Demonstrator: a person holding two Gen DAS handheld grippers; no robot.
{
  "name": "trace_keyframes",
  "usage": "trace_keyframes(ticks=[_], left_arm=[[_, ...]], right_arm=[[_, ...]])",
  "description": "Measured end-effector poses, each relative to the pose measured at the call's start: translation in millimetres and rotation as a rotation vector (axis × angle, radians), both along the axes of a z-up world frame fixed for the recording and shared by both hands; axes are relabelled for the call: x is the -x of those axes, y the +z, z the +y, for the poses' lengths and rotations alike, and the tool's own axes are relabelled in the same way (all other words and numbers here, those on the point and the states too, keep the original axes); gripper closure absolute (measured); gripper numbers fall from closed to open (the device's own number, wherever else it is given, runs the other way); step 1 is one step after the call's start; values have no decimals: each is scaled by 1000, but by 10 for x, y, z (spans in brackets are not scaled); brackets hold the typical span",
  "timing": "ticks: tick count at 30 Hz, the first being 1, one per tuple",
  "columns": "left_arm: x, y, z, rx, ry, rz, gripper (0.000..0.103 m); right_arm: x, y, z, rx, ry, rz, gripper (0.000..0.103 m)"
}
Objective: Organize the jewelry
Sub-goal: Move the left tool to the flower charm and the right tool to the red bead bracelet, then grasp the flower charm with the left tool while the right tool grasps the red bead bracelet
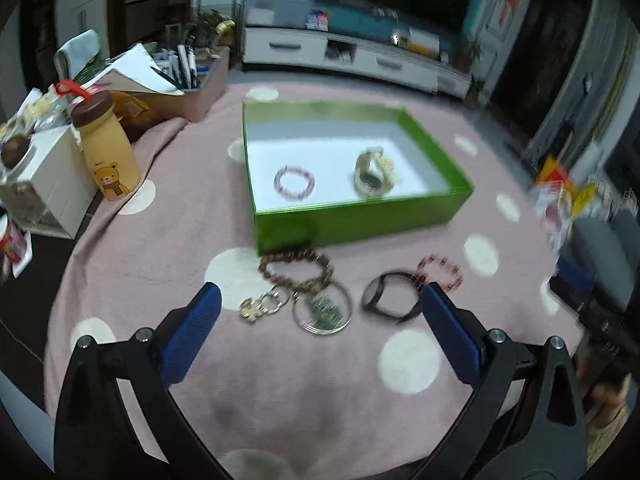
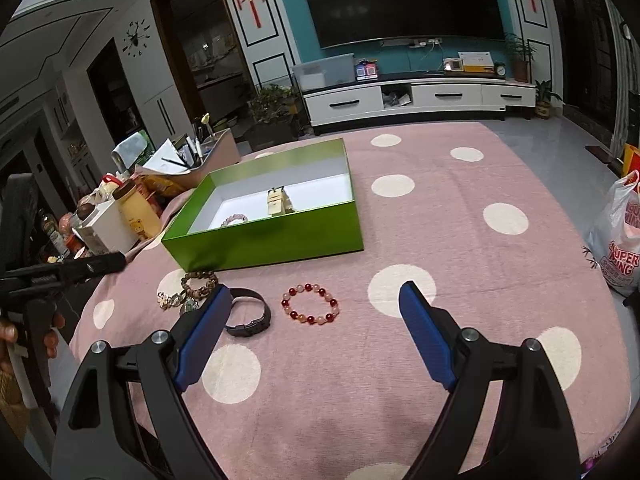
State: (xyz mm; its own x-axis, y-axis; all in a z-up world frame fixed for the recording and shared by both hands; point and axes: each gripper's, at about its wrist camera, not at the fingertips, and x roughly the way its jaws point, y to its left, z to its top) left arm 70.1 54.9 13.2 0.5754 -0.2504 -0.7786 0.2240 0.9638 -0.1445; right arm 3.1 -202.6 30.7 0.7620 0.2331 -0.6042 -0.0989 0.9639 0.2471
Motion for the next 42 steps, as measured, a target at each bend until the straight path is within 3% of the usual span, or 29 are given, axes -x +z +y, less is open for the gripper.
trace_keyframes(ticks=[5,8,14,22,28,33,36,42], left_arm=[[78,-170,132,10,56,-11,2],[156,-384,227,-52,145,-54,2],[173,-694,416,-49,180,-27,4],[14,-869,441,-62,157,-15,37],[-125,-968,430,-67,123,-7,53],[-175,-1011,383,-76,77,-16,59],[-203,-1018,366,-87,58,-27,62],[-209,-1029,308,-98,19,-46,77]], right_arm=[[-51,-127,26,2,16,34,17],[-86,-222,51,9,29,55,17],[-167,-453,5,-16,24,120,17],[-315,-670,46,-23,38,181,21],[-503,-777,89,-15,44,216,38],[-702,-849,108,17,19,236,50],[-789,-905,161,47,15,248,55],[-847,-917,303,132,35,236,67]])
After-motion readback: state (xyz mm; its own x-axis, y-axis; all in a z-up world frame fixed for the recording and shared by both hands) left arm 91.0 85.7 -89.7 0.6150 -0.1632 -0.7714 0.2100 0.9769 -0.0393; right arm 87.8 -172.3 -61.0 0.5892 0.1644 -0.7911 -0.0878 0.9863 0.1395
